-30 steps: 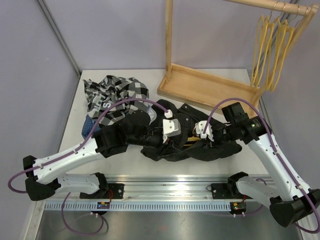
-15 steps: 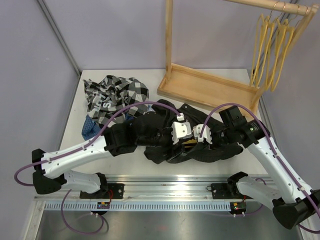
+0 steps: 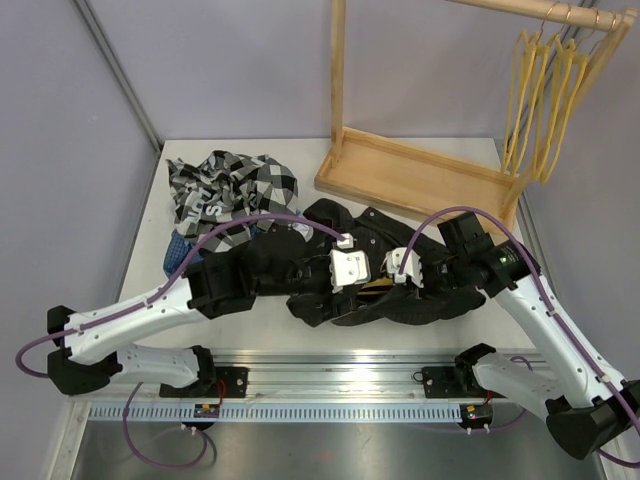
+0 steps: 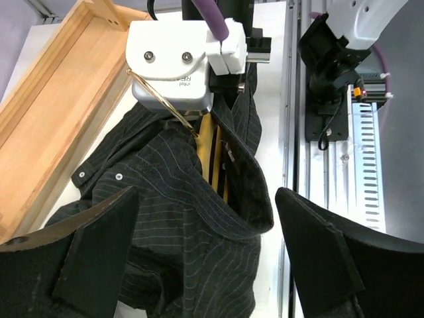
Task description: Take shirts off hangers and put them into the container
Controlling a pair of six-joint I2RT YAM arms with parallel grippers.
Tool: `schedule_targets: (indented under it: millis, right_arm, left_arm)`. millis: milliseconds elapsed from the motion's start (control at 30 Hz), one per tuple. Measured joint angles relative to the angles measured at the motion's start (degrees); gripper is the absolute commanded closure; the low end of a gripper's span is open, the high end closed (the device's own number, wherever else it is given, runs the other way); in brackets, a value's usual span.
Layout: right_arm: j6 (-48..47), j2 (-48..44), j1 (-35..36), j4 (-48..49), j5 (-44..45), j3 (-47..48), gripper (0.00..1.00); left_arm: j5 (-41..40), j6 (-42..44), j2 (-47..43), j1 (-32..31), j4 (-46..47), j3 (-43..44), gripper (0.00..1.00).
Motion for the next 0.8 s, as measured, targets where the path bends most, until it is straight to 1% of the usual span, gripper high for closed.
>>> schedule_targets:
  millis: [200, 433, 600, 667, 700, 733, 800]
  right_arm:
    - [0.8, -0.3, 0.3, 0.1, 0.0, 0.0, 1.00]
    - [1.1, -1.2, 0.6, 0.1, 0.0, -0.2, 1.00]
    - [1.2, -1.9, 0.7, 0.1, 0.0, -0.5, 1.00]
    - [1.2, -2.1, 0.7, 0.1, -0.1, -0.8, 1.00]
    - [1.2, -2.3, 0.7, 0.1, -0.1, -0.9, 1.00]
    - [1.2, -2.3, 0.7, 0.1, -0.1, -1.0, 1.00]
    - [1.2, -2.4, 0.8, 0.1, -0.3, -1.1, 1.00]
  left_arm:
    - [-0.1, 1.4, 4.2, 0.0, 0.7, 0.4, 0.16]
    - [-0.1, 1.4, 8.7, 0.0, 1.8, 0.4, 0.28]
    - [-0.4, 1.4, 9.5, 0.0, 3.1, 0.4, 0.44]
    - [-0.7, 1.3, 9.5, 0.0, 4.0, 0.3, 0.46]
    - [-0.9, 1.3, 9.5, 0.0, 4.5, 0.2, 0.49]
    - [-1.1, 1.2, 9.5, 0.0, 5.1, 0.0, 0.58]
    - [-1.5, 1.1, 9.5, 0.0, 6.0, -0.6, 0.68]
